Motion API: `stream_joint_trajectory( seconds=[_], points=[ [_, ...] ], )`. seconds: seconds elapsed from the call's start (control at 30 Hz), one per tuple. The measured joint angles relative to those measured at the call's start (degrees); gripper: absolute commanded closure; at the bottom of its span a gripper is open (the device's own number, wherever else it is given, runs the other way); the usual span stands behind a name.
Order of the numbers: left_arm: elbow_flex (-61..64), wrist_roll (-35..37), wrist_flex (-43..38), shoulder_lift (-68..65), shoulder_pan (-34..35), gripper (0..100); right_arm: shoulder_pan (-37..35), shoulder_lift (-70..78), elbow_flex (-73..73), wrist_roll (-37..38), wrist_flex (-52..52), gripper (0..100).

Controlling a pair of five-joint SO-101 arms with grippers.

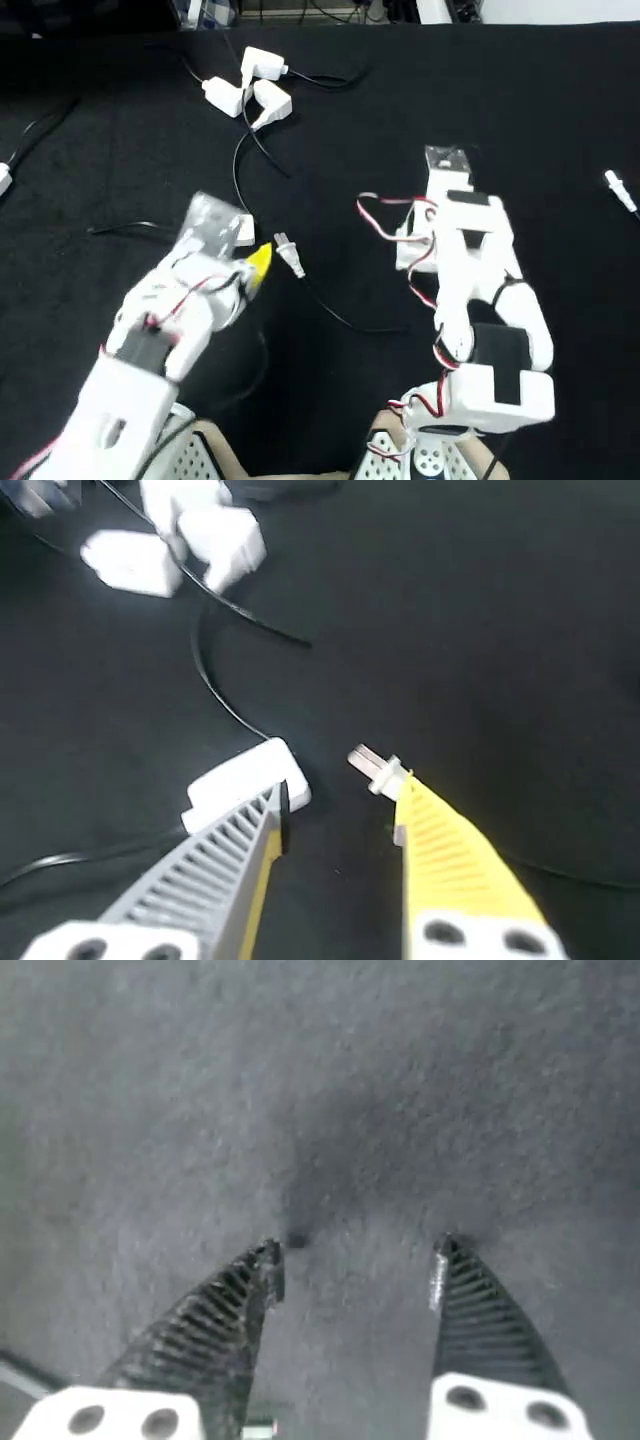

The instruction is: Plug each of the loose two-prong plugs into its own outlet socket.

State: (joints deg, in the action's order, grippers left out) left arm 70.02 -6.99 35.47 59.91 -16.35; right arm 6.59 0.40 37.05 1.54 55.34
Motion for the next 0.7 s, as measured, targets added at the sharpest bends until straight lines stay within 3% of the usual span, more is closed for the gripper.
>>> stream_joint_trajectory(
  seconds=[0.2,0.37,0.7],
  points=[
    [-16.4,7.6,0.4,-29.7,-4.7,81,-0.1,-0.3,2.5,-2.5,-4.8,75.8],
    [-30.2,17.9,7.8,-47.6,-8.8,81,-0.1,-0.3,2.5,-2.6,-4.9,75.8],
    [-39.4,36.9,15.7,-55.7,-13.5,81,-0.1,-0.3,2.5,-2.6,-4.9,75.8]
  ],
)
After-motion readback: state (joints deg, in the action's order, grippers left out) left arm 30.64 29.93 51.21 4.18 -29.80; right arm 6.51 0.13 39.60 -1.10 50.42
